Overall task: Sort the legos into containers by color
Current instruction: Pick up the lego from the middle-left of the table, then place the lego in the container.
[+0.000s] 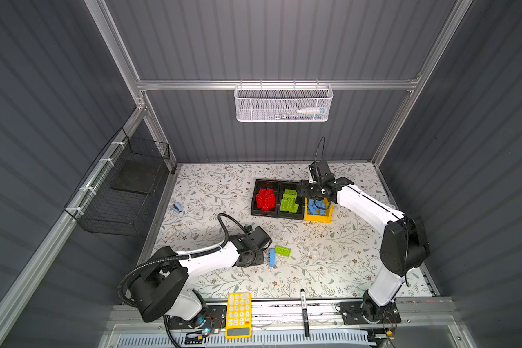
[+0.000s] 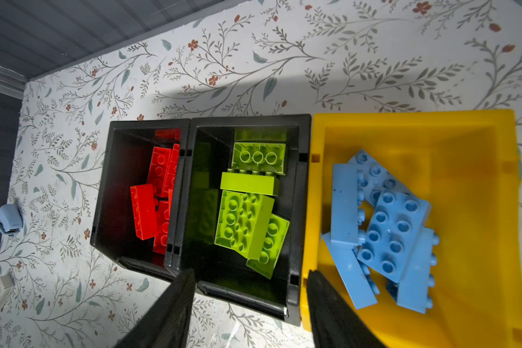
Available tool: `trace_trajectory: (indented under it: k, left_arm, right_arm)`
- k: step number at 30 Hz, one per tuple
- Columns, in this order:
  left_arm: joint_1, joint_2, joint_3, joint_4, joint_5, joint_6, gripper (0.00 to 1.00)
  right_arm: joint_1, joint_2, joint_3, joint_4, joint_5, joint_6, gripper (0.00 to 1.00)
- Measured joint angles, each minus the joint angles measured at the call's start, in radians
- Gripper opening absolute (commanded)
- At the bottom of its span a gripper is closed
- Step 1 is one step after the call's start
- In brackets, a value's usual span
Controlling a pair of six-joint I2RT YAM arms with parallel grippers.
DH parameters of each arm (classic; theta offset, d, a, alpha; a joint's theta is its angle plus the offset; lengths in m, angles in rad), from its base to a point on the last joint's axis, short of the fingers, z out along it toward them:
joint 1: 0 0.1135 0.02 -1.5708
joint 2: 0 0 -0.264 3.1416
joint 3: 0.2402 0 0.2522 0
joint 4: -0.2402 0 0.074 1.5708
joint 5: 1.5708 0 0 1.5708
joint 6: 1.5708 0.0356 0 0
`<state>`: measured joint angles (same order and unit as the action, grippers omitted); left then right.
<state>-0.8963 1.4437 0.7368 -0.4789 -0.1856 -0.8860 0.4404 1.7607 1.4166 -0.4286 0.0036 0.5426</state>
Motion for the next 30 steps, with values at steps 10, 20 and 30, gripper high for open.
trace_trajectory:
  k: [10, 20, 30]
  left_arm:
    - [0.033, -0.066, 0.164, -0.065, -0.092, 0.133, 0.25]
    - [0.198, 0.042, 0.437, -0.048, -0.077, 0.389, 0.24]
    - [0.283, 0.402, 0.772, 0.06, 0.03, 0.58, 0.25]
  right_arm:
    - [-0.022, -0.137, -0.132, -0.006, 0.009, 0.007, 0.61]
    - [-0.029, -0.28, -0.332, -0.019, 0.024, 0.029, 0.62]
    - [-0.018, -0.43, -0.492, -0.09, -0.034, -0.077, 0.62]
